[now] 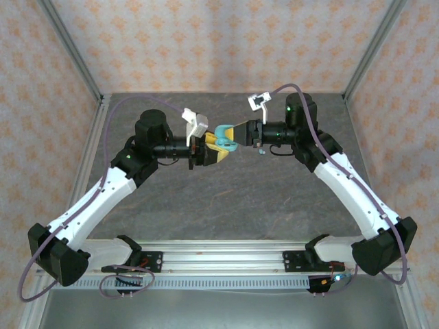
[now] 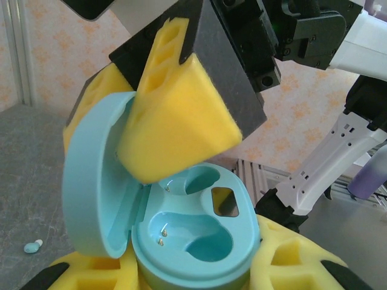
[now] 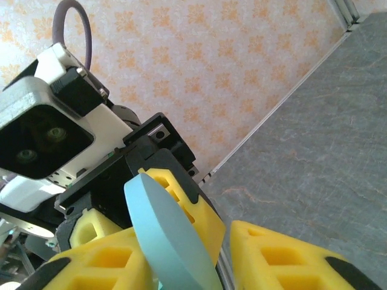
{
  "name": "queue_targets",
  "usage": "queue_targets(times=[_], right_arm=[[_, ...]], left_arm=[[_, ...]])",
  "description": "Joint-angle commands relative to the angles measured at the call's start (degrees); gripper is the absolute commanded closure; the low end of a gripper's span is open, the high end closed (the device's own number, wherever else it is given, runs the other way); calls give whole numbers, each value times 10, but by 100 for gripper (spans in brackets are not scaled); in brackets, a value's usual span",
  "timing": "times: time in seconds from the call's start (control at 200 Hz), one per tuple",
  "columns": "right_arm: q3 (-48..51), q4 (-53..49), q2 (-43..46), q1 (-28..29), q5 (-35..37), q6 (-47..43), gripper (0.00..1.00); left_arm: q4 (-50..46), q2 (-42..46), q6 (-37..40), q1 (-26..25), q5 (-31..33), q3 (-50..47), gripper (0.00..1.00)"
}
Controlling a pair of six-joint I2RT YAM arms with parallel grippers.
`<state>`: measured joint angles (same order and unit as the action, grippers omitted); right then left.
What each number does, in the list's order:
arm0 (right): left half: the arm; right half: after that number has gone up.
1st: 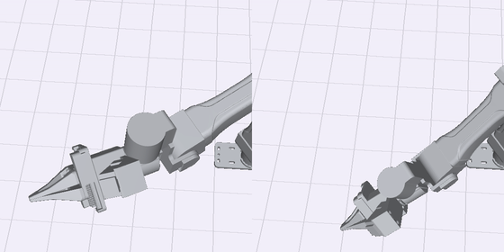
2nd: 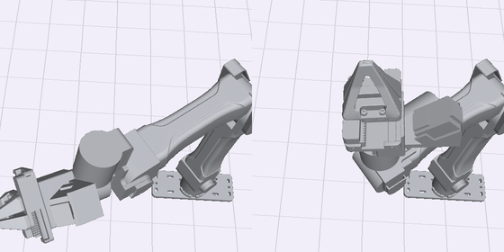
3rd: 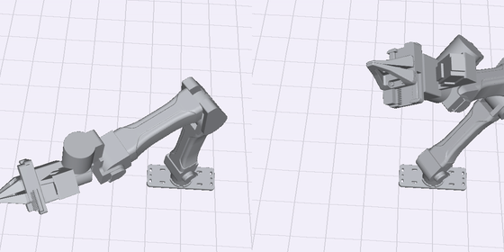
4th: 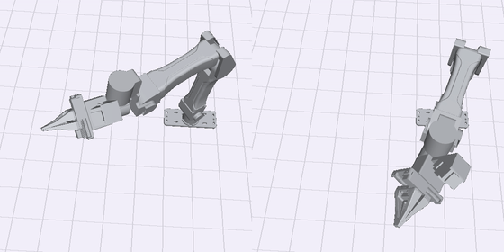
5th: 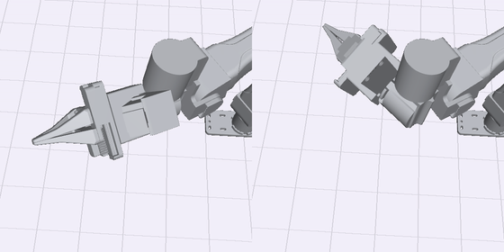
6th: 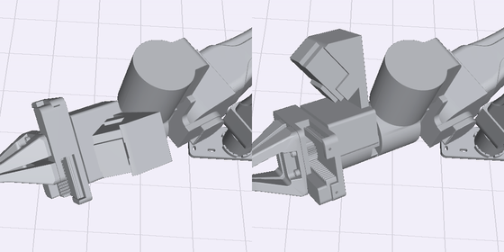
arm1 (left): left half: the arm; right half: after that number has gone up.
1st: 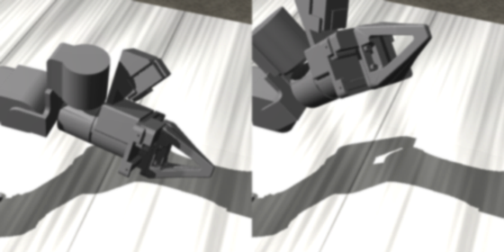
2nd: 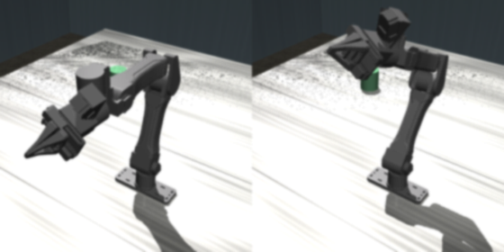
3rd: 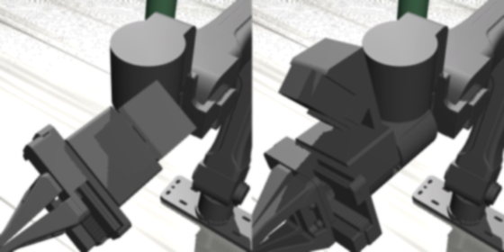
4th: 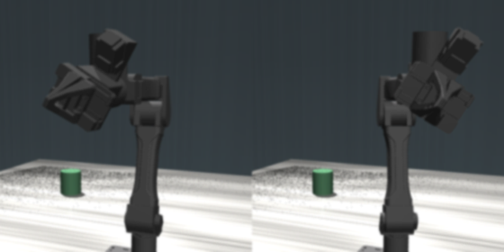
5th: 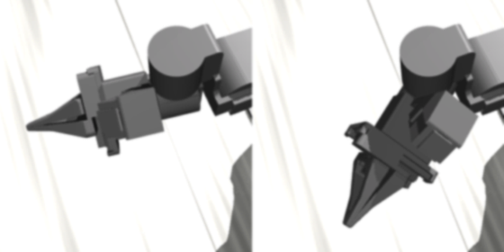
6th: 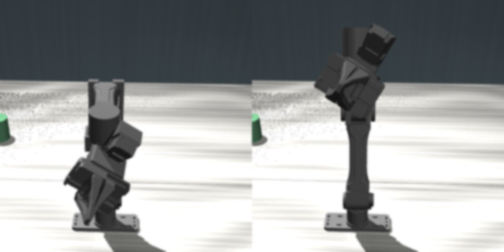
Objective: Insert wireless bluetooth earbuds into charging case
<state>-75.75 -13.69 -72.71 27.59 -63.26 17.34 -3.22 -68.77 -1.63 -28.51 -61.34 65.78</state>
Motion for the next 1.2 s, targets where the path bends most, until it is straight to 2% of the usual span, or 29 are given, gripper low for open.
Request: queue_targets(times=[0.0,0.085,0.14,0.225,0.335,0.465,0.956,1.196], right_arm=[[-3,1,15,3,9,-37,77],[-7,-7,19,5,28,-58,86],[-11,-26,27,13,61,-93,89],[-11,-49,43,31,111,-148,91],[4,-30,65,34,129,-161,92],[13,-19,77,34,133,-167,92],[29,-5,70,33,103,-148,93],[26,-2,67,34,101,-142,93]], left_arm=[[24,-4,-5,-6,-16,23,88],[25,-5,-10,-6,-6,22,86],[26,-4,-14,-6,7,21,81],[37,0,-23,-7,19,12,66],[62,7,-39,-7,27,-5,46],[82,15,-49,-7,29,-19,36],[100,6,-63,-16,5,-13,32],[73,-3,-48,-18,-10,-1,42]])
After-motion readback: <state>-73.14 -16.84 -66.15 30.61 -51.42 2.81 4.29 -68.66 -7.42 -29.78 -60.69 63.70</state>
